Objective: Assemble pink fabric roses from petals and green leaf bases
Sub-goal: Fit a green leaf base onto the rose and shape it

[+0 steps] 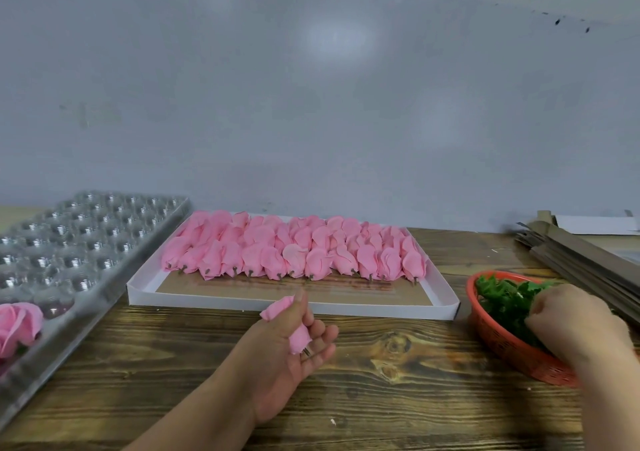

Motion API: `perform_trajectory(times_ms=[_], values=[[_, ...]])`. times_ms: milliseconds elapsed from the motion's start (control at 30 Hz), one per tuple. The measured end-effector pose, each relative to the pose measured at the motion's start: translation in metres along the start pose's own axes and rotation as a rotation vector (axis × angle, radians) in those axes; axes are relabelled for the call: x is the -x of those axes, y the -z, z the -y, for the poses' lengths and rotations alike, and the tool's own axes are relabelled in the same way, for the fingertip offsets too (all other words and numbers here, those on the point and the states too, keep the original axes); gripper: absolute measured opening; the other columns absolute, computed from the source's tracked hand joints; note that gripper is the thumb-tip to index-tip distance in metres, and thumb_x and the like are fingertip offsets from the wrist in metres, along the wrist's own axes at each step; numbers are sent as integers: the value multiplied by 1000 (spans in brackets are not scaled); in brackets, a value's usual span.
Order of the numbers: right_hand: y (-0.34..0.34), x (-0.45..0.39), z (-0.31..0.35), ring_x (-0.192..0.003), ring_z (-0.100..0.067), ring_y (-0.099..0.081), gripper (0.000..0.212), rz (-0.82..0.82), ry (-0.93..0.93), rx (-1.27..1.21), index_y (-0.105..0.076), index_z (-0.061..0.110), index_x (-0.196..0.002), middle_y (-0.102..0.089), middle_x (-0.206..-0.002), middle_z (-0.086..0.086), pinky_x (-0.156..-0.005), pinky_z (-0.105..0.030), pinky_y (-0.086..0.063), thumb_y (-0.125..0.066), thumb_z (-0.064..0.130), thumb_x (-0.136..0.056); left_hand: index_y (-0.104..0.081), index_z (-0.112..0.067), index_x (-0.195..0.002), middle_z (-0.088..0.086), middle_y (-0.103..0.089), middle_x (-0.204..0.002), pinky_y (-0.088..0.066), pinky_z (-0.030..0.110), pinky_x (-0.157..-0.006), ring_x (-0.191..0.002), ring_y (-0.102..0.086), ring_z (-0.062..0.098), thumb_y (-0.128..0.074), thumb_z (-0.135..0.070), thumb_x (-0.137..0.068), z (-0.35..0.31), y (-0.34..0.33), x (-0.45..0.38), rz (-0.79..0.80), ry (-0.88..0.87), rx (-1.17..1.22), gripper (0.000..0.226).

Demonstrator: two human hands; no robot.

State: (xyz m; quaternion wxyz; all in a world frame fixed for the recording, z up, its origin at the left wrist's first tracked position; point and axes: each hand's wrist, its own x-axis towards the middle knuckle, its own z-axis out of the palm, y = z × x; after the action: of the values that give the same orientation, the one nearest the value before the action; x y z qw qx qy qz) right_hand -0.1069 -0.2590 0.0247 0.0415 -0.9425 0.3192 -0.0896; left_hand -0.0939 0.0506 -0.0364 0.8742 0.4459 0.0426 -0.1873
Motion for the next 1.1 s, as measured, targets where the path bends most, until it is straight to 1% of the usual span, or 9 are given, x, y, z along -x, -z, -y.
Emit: perform_trajectory(times_ms=[133,267,400,467,533,600,667,833,1100], values=[[-2,-3,2,-101,-36,-50,11,-168,-16,-112,-59,13,-95,-59,-105,-17,-82,-41,-40,-50,12,-87,-63,-12,-55,9,-62,-63,-59,37,-63,-72,-71,24,-64,-33,-74,0,0,0,0,0,5,30],[-4,-6,3,-86,-43,-53,11,-305,-38,-370,-48,7,-91,-55,-96,-23,-70,-45,-42,-42,15,-94,-63,-11,-54,9,-62,-64,-59,37,-64,-72,-72,24,-64,-33,-74,0,0,1,-4,2,3,29],[-3,-1,3,-78,-36,-50,18,-368,-22,-379,-53,8,-80,-56,-85,-20,-67,-41,-42,-53,21,-92,-63,-11,-54,8,-62,-63,-58,36,-63,-71,-71,23,-63,-32,-74,-1,-1,1,-3,-4,-1,28],[-1,3,7,-77,-35,-51,13,-369,-1,-377,-59,8,-76,-56,-90,-19,-68,-41,-45,-62,17,-86,-63,-11,-54,9,-62,-63,-58,36,-62,-70,-71,23,-63,-32,-73,-1,-2,2,-7,-4,0,28],[1,8,10,-88,-39,-55,11,-335,21,-367,-66,7,-92,-55,-108,-21,-73,-44,-47,-66,10,-81,-63,-12,-54,8,-62,-62,-58,36,-62,-70,-71,23,-64,-32,-73,-1,-2,2,-5,-7,-1,28],[2,8,11,-104,-42,-54,39,-288,26,-351,-61,9,-119,-54,-120,-22,-82,-48,-47,-66,5,-80,-63,-12,-53,8,-62,-63,-58,37,-64,-71,-71,23,-63,-33,-74,-1,-1,2,-1,-10,-5,29],[3,10,10,-107,-43,-54,54,-265,-4,-332,-50,10,-131,-59,-118,-24,-84,-48,-47,-67,6,-80,-63,-13,-53,8,-62,-63,-58,37,-63,-71,-71,23,-63,-33,-74,-1,-1,2,3,-11,-4,29],[1,10,9,-95,-42,-57,30,-294,-15,-330,-61,5,-115,-63,-102,-24,-69,-40,-43,-60,18,-88,-63,-13,-53,7,-62,-63,-58,36,-64,-72,-71,23,-63,-34,-75,0,1,1,8,-10,-6,30],[3,5,10,-120,-39,-45,45,-217,32,-461,-60,10,-123,-46,-135,-16,-94,-52,-45,-46,-4,-82,-64,-13,-53,8,-62,-64,-58,37,-65,-72,-71,22,-64,-34,-74,-1,0,1,-3,-6,-5,30]])
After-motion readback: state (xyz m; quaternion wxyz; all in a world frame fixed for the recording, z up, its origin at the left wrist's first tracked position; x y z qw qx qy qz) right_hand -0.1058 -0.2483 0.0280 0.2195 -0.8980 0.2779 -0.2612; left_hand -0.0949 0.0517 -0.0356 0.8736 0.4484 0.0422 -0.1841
